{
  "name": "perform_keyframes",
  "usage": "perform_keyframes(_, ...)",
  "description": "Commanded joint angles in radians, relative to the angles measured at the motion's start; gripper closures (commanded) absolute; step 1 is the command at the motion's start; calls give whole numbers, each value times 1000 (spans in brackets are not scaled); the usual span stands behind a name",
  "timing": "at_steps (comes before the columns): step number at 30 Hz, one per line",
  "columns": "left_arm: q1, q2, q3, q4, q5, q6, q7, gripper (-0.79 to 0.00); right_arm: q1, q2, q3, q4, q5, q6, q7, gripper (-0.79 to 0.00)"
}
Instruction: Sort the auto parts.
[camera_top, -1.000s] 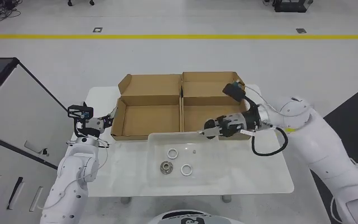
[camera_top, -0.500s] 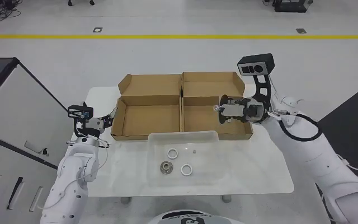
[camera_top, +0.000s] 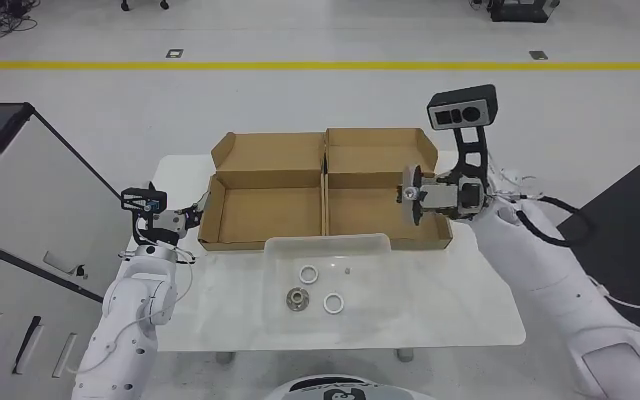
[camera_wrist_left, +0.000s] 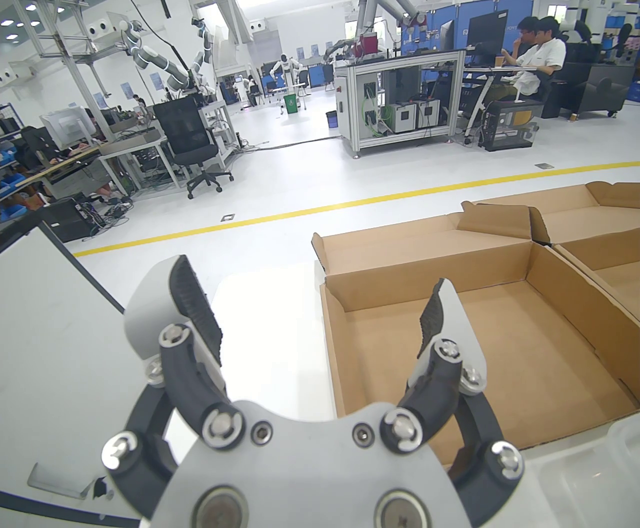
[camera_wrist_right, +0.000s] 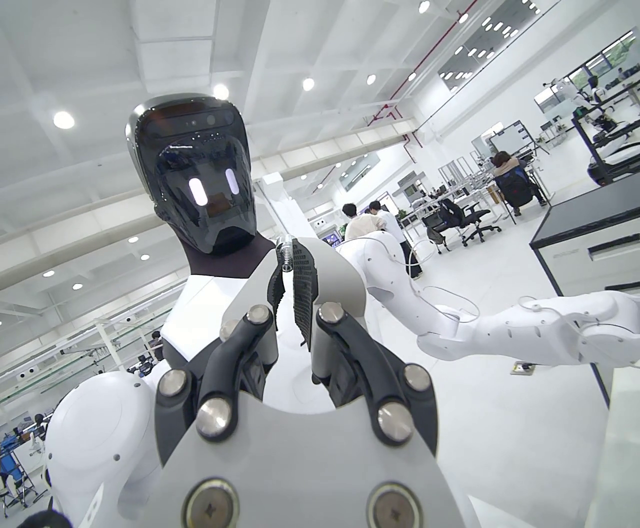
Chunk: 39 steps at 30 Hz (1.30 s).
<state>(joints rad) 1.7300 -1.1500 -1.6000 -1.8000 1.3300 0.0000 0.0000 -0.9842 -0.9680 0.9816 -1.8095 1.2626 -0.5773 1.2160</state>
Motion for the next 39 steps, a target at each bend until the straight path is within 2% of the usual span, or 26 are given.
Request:
perform_keyframes(1,0,0,0,0,0,0,0,-785,-4,-6,5,-27,11,-4,-16,0)
perform_keyframes(6,0,0,0,0,0,0,0,-785,19,-34,-8,-48,105,-21,1,0)
perform_keyframes(14,0,0,0,0,0,0,0,-785,68,-88,-18,-73,202,5,32,0)
perform_keyframes(19,0,0,0,0,0,0,0,-785,64,-109,13,-45,117,26,53,0)
perform_keyframes(25,0,0,0,0,0,0,0,-785,71,-109,50,-26,-67,87,40,0)
perform_keyframes(29,0,0,0,0,0,0,0,-785,56,-109,71,-40,-115,120,25,0)
perform_keyframes(32,0,0,0,0,0,0,0,-785,42,-113,82,-51,-104,130,19,0)
perform_keyframes(39,0,0,0,0,0,0,0,-785,8,-134,86,-73,64,102,0,0)
